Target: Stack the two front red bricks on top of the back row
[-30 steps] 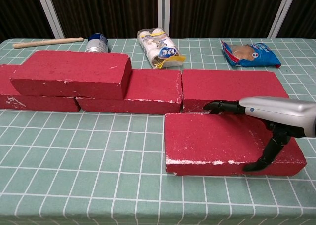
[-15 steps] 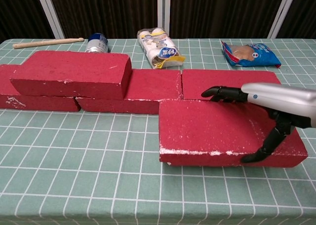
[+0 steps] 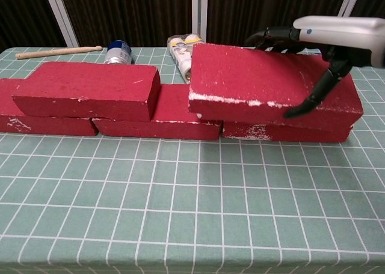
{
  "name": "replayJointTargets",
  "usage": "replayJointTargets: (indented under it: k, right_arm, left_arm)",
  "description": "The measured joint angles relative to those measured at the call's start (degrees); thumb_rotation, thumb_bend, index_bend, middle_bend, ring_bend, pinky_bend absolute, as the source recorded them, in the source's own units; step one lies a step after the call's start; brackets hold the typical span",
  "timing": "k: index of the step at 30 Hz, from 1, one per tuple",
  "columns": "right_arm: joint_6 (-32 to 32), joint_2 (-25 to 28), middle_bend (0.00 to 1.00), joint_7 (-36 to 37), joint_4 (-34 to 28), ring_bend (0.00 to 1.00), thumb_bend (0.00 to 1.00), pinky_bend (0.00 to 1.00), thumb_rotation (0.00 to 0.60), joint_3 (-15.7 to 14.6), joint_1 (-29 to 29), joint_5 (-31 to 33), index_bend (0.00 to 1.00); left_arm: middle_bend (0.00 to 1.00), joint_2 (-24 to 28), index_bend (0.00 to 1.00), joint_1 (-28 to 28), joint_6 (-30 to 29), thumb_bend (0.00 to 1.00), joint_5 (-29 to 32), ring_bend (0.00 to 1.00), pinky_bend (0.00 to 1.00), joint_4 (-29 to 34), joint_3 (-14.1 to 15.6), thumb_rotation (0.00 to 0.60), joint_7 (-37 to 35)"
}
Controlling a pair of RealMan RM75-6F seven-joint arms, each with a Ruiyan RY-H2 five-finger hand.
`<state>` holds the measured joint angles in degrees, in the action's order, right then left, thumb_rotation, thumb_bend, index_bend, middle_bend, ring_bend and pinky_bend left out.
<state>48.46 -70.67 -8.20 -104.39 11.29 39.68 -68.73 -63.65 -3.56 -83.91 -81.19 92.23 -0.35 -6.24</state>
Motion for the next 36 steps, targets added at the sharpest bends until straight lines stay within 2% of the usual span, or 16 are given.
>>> replayJointTargets:
  k: [8, 17, 26, 36]
  right_arm:
    - [-6.37, -1.0, 0.25, -1.53, 4.61, 0.21, 0.1, 0.32, 0.6, 3.26, 7.1, 10.38, 0.1]
    - [-11.02, -3.1, 0.25, -3.61, 8.74, 0.21, 0.1, 0.32, 0.6, 2.84, 13.91, 19.38, 0.09]
    - [-11.89, -5.45, 0.25, -4.22, 10.62, 0.21, 0.1, 0.32, 0.6, 0.7, 17.04, 22.91, 0.06]
    - [-10.99, -7.29, 0.25, -4.37, 11.75, 0.21, 0.1, 0.32, 0.6, -0.32, 18.94, 24.94, 0.01]
  left_arm:
    - [0.0, 0.21, 0.04, 0.25, 0.46, 0.02, -0.08, 0.0, 0.0, -0.57, -0.25, 0.6, -2.0]
    - [0.0, 0.29, 0.04, 0.29, 1.07, 0.02, -0.66, 0.0, 0.0, -1.4, -0.47, 0.6, -3.68]
    - [0.0, 0.07, 0.04, 0.36, 1.49, 0.02, -0.82, 0.0, 0.0, -2.09, -0.62, 0.6, -4.75]
    - [0.0, -0.12, 0.04, 0.41, 2.2, 0.02, -1.09, 0.0, 0.0, -2.92, -0.58, 0.6, -6.71]
